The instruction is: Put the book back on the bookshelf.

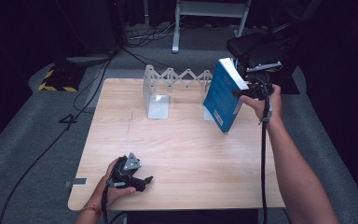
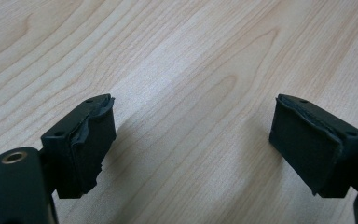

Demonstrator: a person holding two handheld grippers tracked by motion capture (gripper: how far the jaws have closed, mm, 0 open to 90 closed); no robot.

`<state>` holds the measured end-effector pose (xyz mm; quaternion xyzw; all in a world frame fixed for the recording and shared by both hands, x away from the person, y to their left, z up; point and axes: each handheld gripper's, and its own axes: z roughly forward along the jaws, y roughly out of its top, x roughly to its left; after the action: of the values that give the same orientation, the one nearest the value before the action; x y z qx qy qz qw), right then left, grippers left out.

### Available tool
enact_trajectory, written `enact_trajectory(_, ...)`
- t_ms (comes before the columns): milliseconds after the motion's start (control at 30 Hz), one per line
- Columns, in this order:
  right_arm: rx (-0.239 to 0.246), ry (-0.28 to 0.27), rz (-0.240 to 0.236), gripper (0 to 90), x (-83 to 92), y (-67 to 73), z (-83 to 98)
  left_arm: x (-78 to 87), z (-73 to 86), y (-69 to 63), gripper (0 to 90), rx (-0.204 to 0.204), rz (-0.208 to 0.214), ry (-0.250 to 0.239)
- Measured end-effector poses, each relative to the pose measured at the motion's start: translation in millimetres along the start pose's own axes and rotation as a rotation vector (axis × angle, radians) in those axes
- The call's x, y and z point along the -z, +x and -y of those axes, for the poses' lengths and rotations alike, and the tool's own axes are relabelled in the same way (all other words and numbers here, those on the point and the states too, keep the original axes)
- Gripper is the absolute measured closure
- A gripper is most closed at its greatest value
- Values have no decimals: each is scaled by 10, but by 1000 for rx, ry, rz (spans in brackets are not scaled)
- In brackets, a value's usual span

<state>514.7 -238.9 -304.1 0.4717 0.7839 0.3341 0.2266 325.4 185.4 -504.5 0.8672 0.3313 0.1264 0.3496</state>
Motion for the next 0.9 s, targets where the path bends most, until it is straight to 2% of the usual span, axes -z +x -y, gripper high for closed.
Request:
enact_trajectory(33, 6, -17, -11, 400, -1, -5, 42, -2, -1, 0, 147, 0, 0, -1)
enact_trajectory(233, 81, -26, -21, 388, -63, 18, 245, -2, -2, 3, 146, -4, 1, -1)
enact_trajectory(300, 105, -48, -44, 388, -83, 23, 319, -2, -1, 1, 146, -2, 1, -1)
enact_trajectory(433, 131, -62, -40, 424, -141, 30, 425, -2, -2, 3, 146, -4, 1, 0)
enact_trajectory(467, 133, -71, -28, 441, -169, 31, 458, -2, -2, 3, 146, -4, 1, -1)
enact_trajectory(567, 108, -101, -50, 545, -210, 25, 511, -2, -2, 3, 146, -4, 1, -1)
enact_trajectory(700, 108, -120, -1, 561, -245, 90, 530, -2, -2, 3, 146, -4, 1, -1)
enact_trajectory(900, 64, -148, 43, 588, -269, 151, 546, -2, -2, 3, 146, -4, 1, 0)
